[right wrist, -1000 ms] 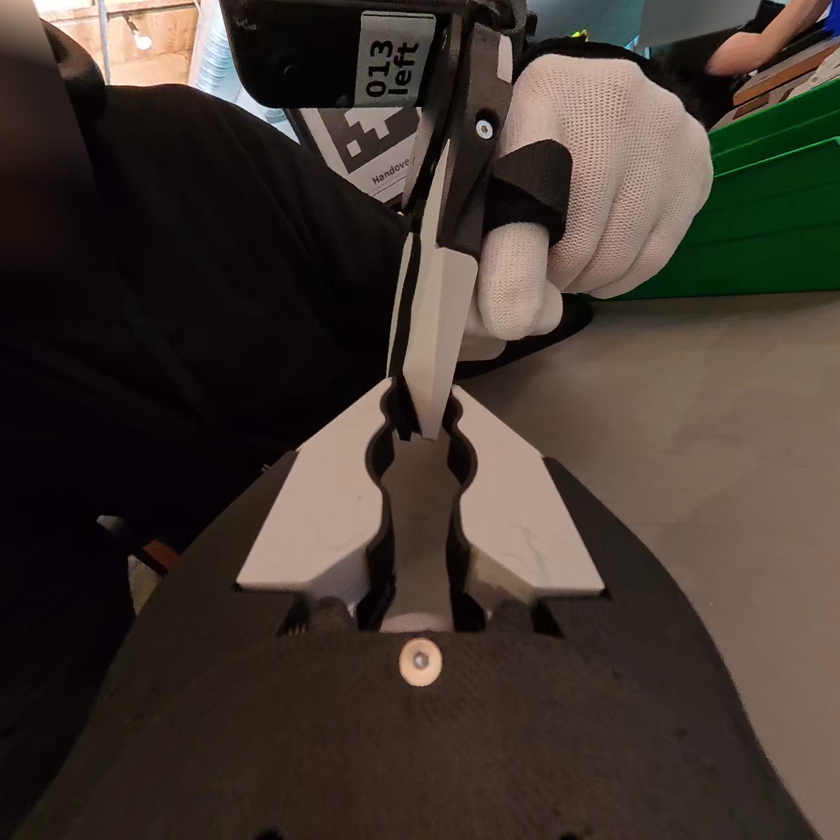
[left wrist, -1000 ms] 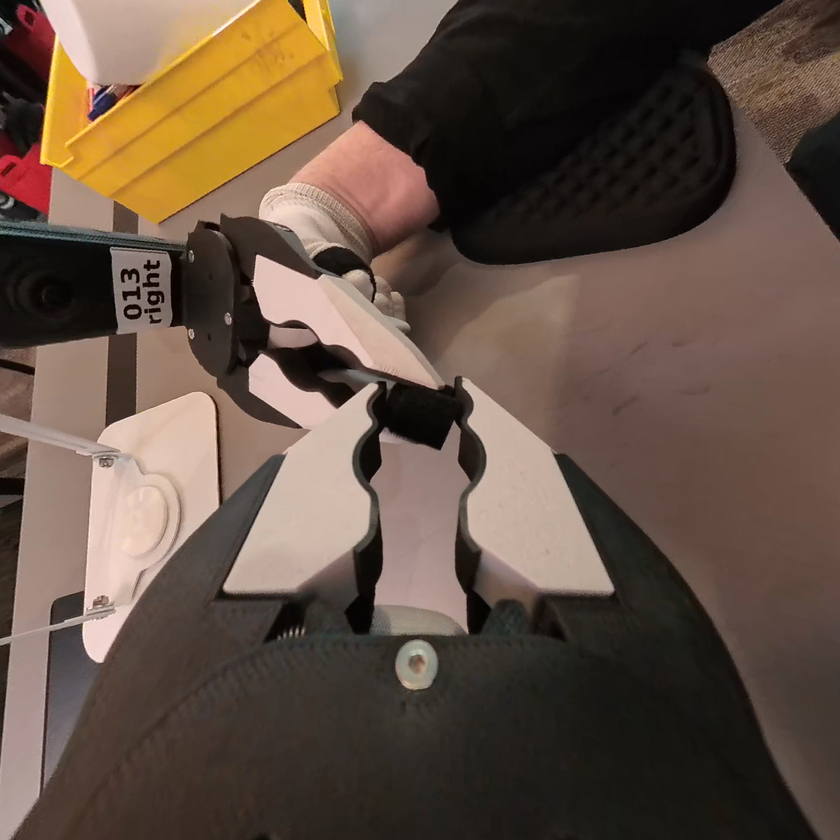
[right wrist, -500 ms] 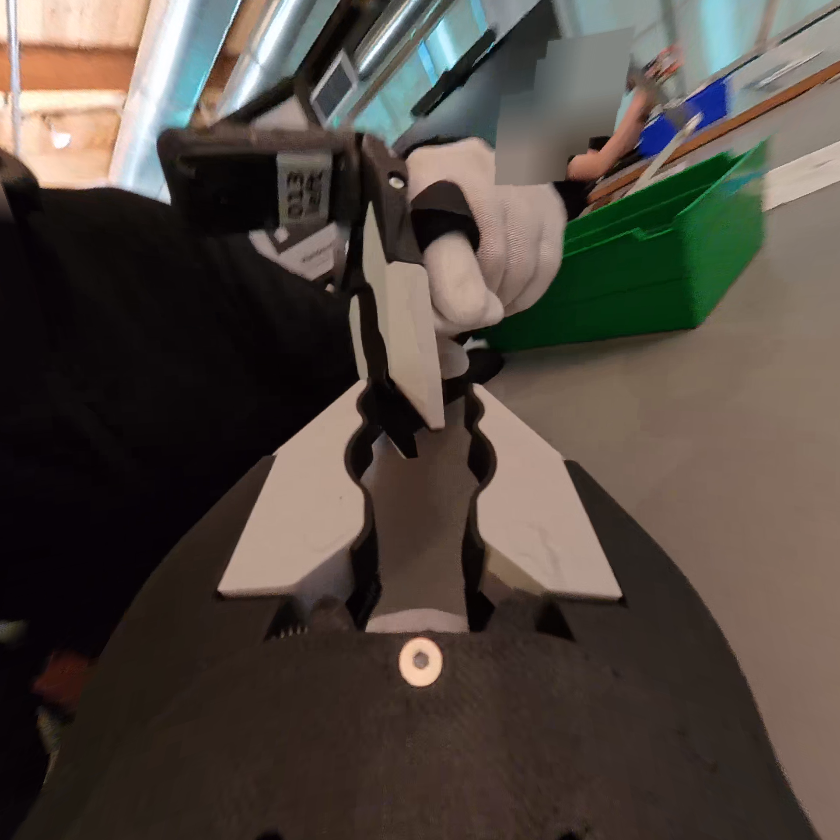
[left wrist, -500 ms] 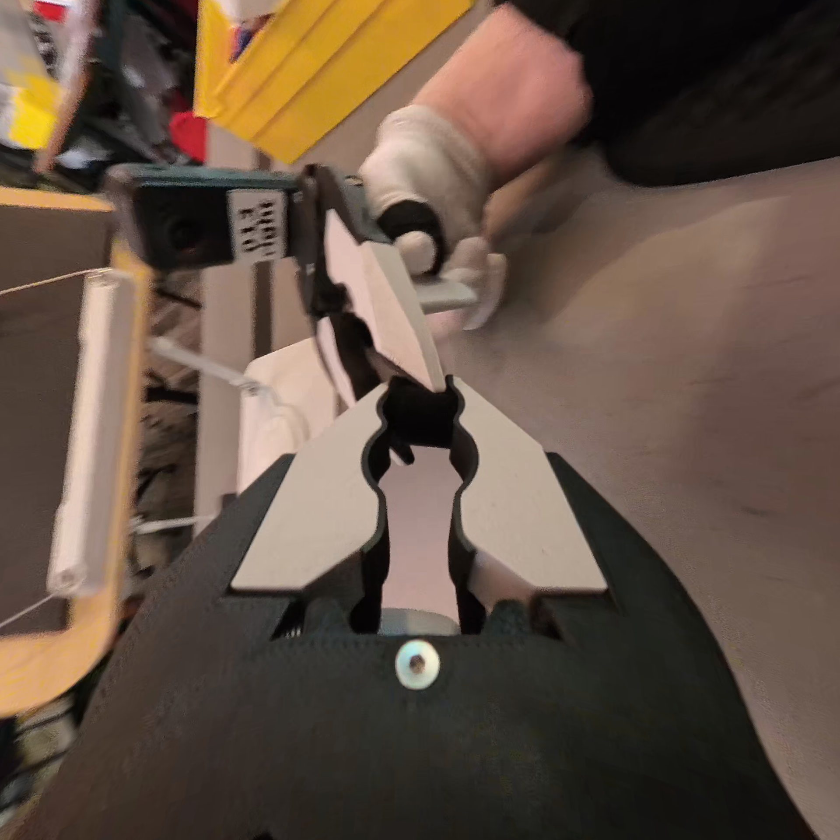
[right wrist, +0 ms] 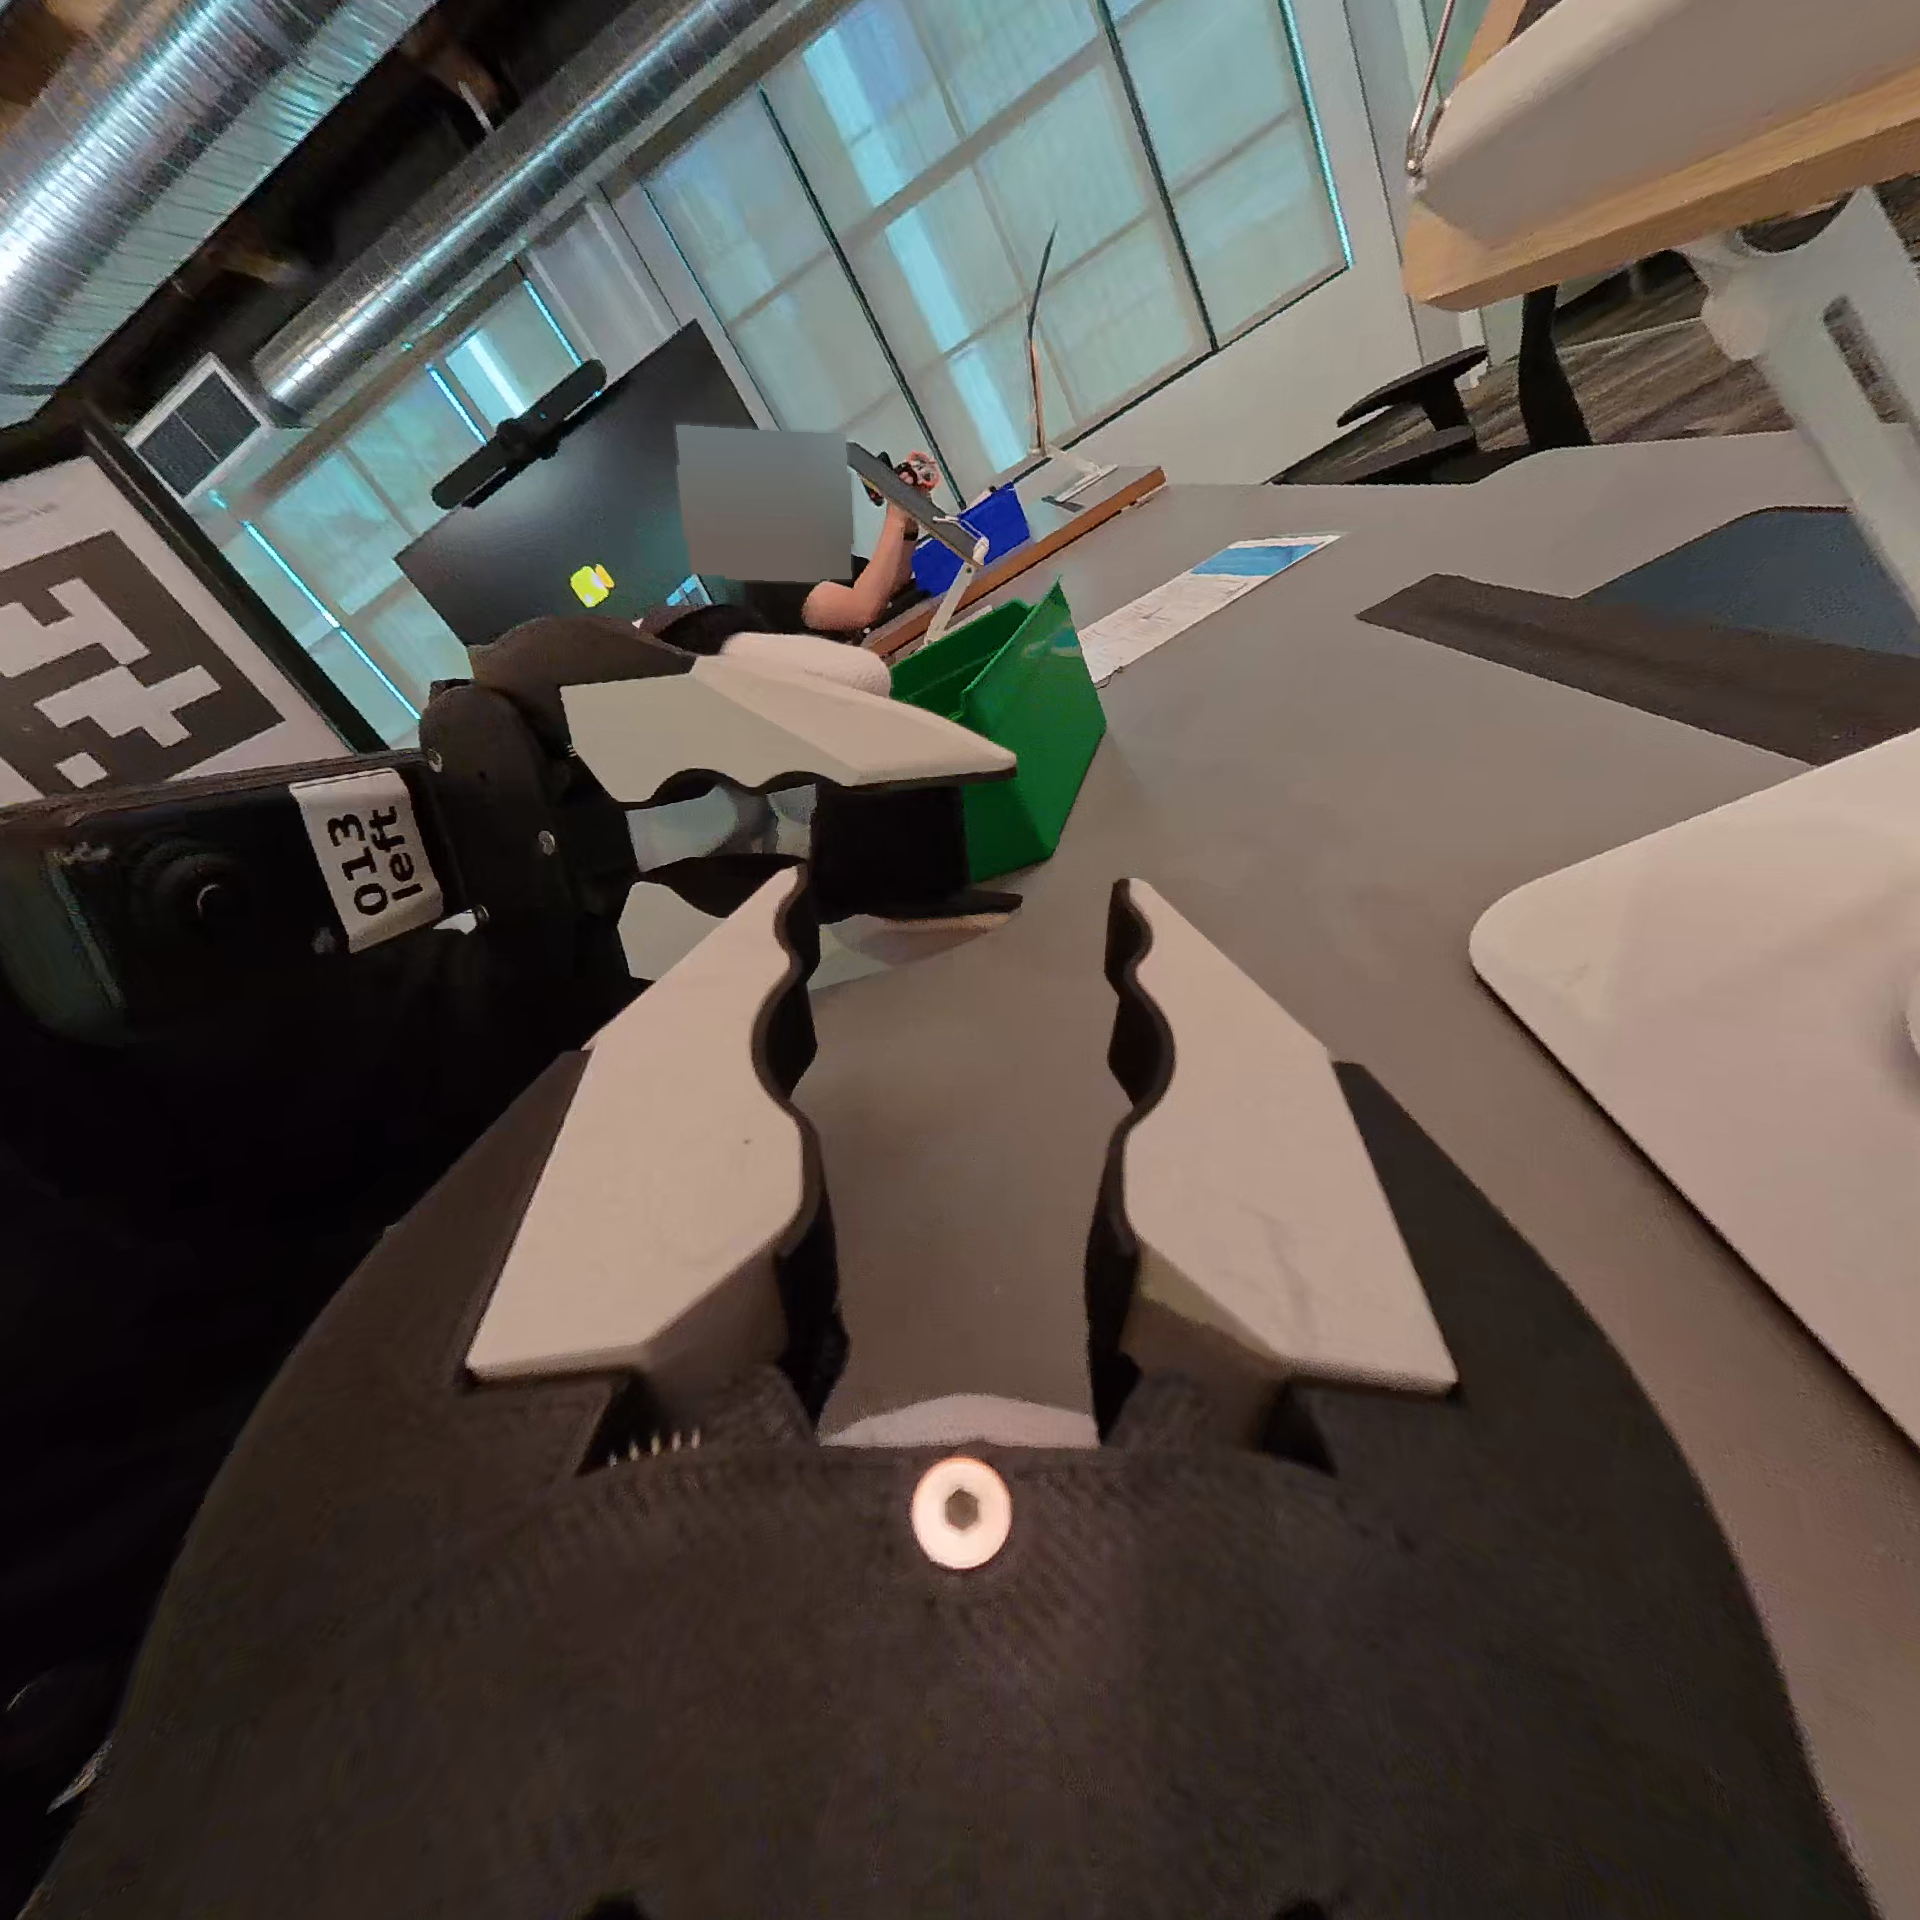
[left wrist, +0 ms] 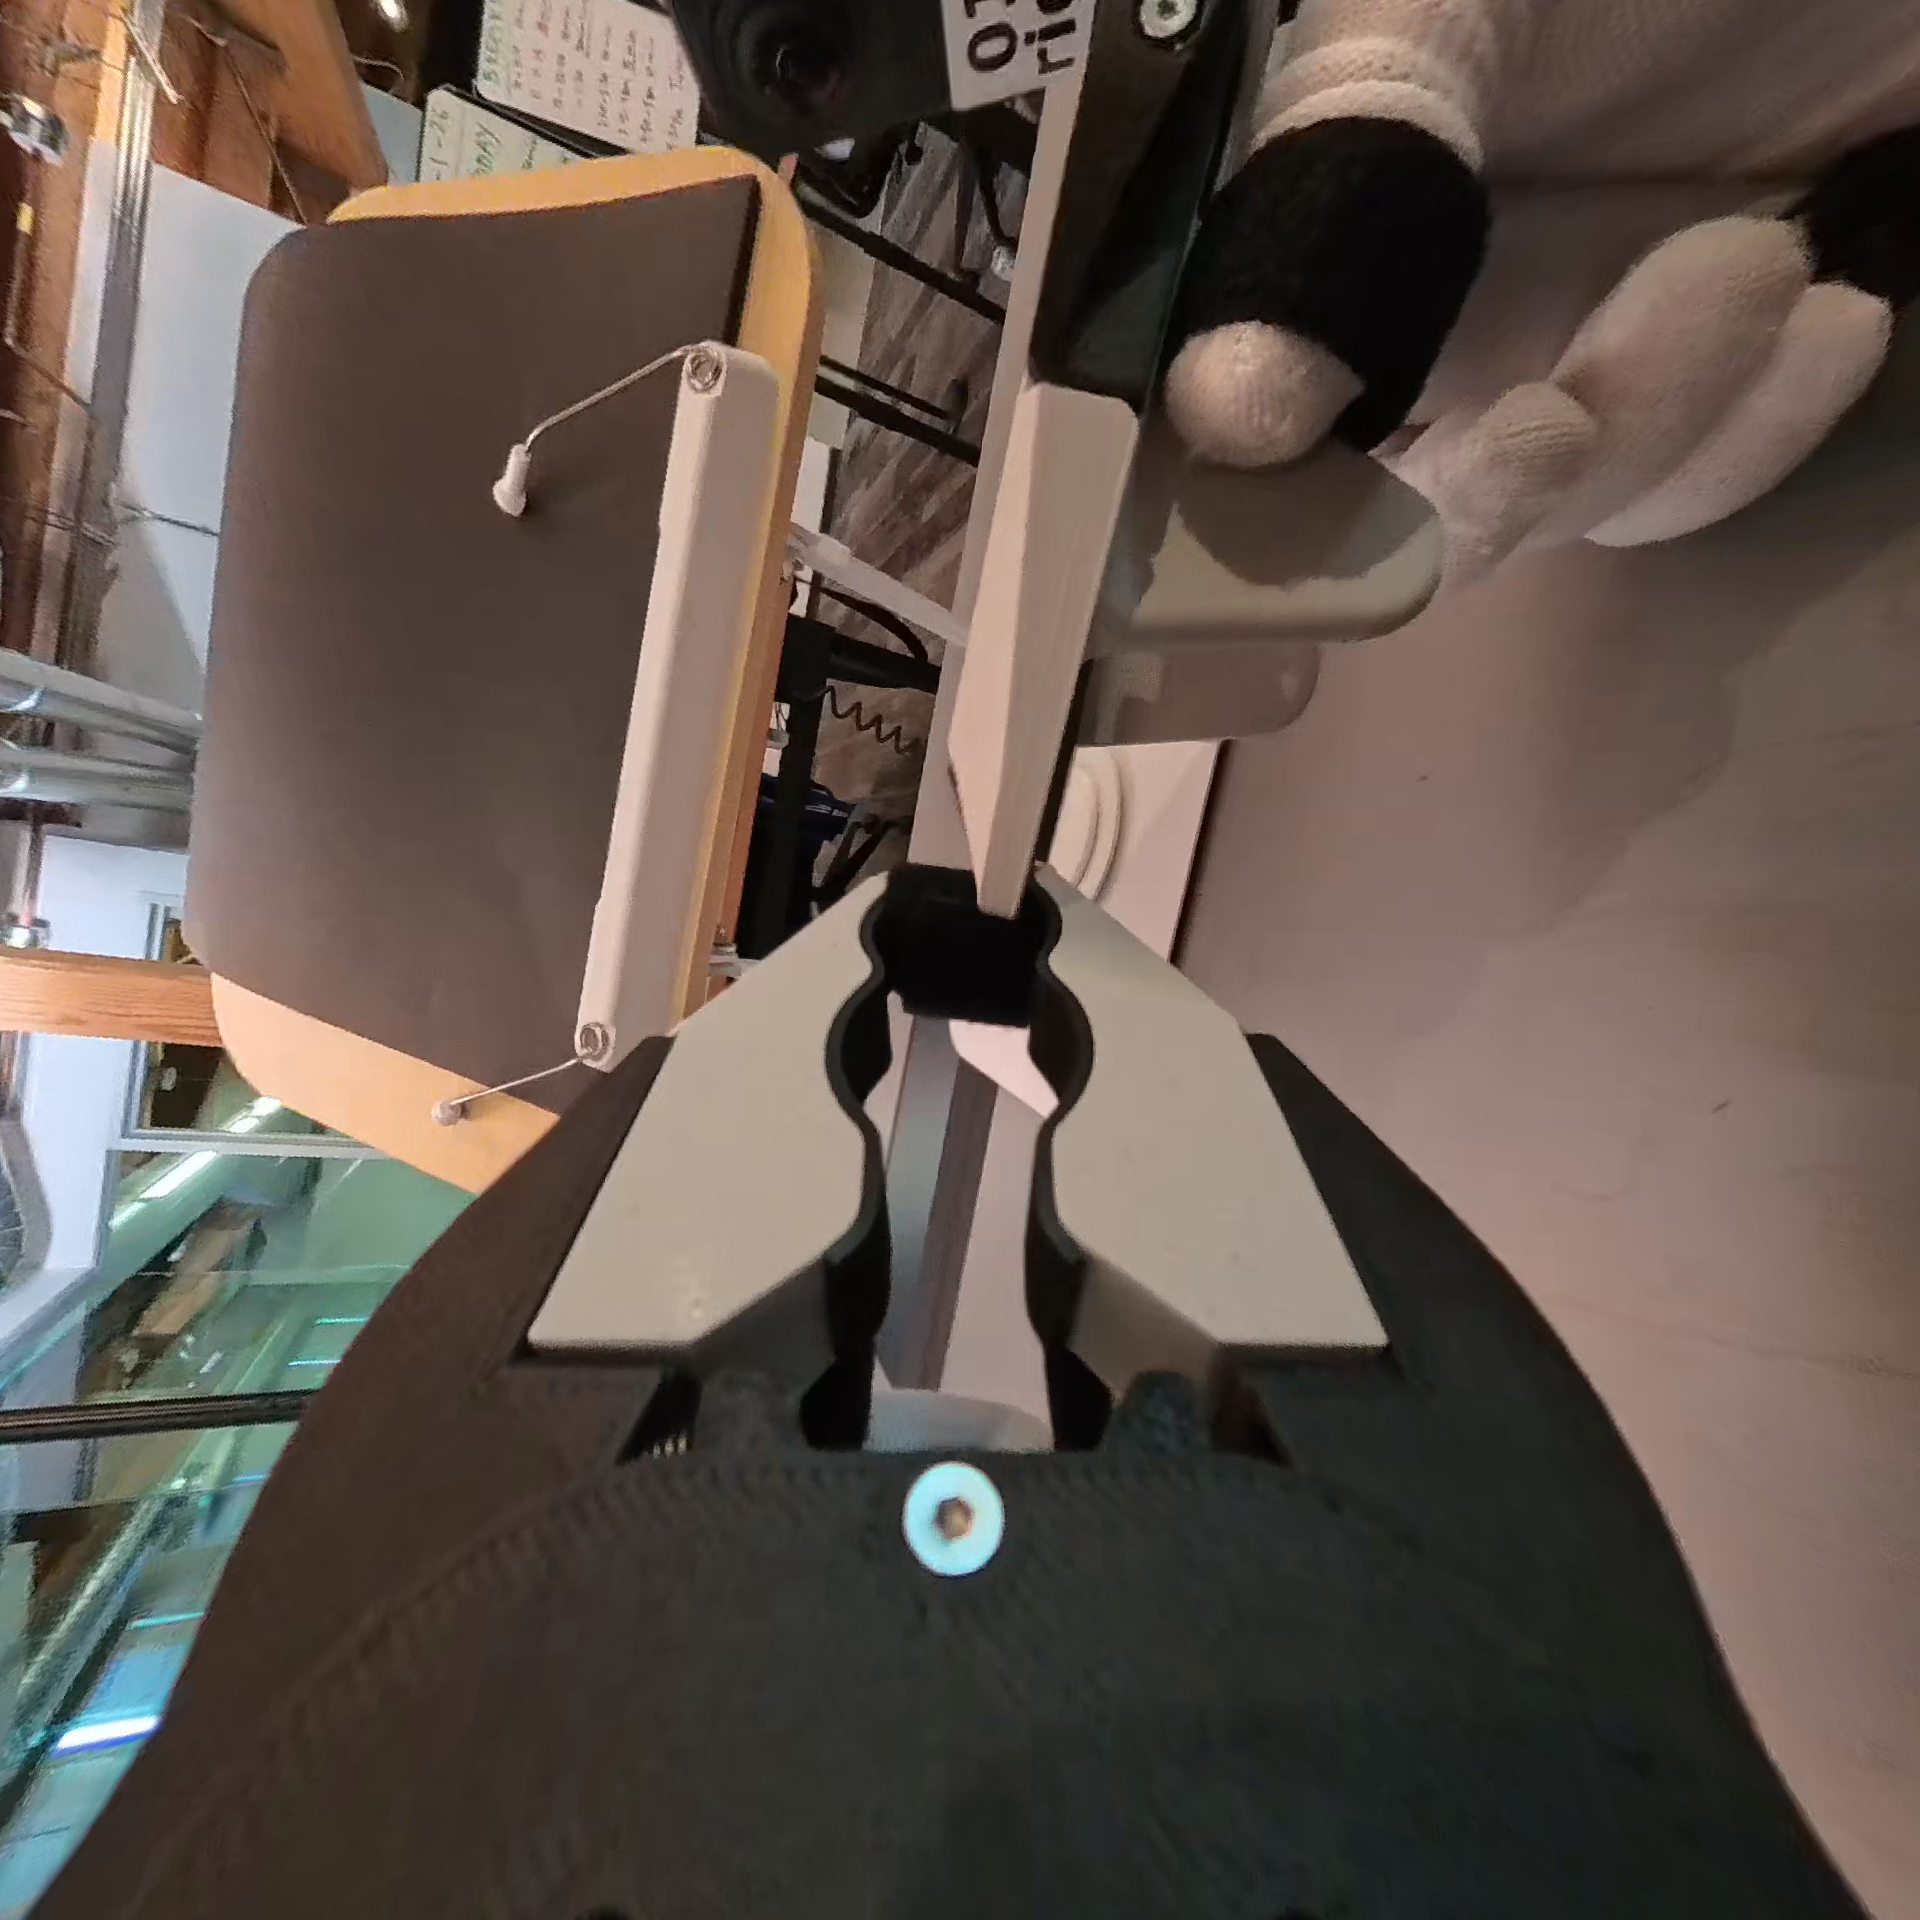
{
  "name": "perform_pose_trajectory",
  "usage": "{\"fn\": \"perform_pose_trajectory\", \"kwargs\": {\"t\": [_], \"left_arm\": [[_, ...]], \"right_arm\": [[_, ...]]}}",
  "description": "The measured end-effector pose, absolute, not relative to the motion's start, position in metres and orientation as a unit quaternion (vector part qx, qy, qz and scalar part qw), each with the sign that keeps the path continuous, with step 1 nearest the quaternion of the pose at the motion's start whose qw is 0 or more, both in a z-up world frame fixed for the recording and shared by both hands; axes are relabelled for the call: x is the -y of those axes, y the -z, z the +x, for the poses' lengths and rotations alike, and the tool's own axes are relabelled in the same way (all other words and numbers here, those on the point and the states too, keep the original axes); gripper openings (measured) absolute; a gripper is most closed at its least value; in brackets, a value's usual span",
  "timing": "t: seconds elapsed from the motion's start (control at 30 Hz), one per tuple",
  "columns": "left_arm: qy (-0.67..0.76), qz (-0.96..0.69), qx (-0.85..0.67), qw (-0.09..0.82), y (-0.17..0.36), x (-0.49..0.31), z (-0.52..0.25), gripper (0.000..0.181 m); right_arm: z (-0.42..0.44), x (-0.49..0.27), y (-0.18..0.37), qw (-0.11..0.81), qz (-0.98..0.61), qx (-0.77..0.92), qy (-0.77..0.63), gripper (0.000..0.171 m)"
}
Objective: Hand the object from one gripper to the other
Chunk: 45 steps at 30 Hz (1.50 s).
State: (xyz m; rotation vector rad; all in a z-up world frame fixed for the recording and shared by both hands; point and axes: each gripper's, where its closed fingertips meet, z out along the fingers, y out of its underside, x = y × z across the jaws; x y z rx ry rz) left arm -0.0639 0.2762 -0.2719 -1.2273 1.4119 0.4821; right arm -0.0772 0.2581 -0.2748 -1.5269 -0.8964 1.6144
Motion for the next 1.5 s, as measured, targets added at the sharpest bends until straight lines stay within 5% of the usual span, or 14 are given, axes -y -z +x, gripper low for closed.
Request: {"fn": "perform_pose_trajectory", "kwargs": {"t": [0.23, 0.4, 0.6, 1.5], "left_arm": [[-0.165, -0.538, -0.595, 0.574, 0.281, -0.276, -0.058, 0.019], [-0.166, -0.527, -0.608, 0.570, 0.291, -0.270, -0.046, 0.019], [-0.152, -0.529, -0.601, 0.580, 0.288, -0.270, -0.044, 0.021], [0.003, -0.563, -0.570, 0.598, 0.265, -0.256, -0.044, 0.029]], "right_arm": [[-0.083, -0.250, 0.275, 0.370, -0.588, 0.374, -0.615, 0.062], [-0.091, -0.243, 0.286, 0.361, -0.596, 0.406, -0.592, 0.034], [-0.088, -0.245, 0.285, 0.370, -0.594, 0.412, -0.583, 0.021], [-0.074, -0.253, 0.267, 0.405, -0.567, 0.397, -0.597, 0.009]]}}
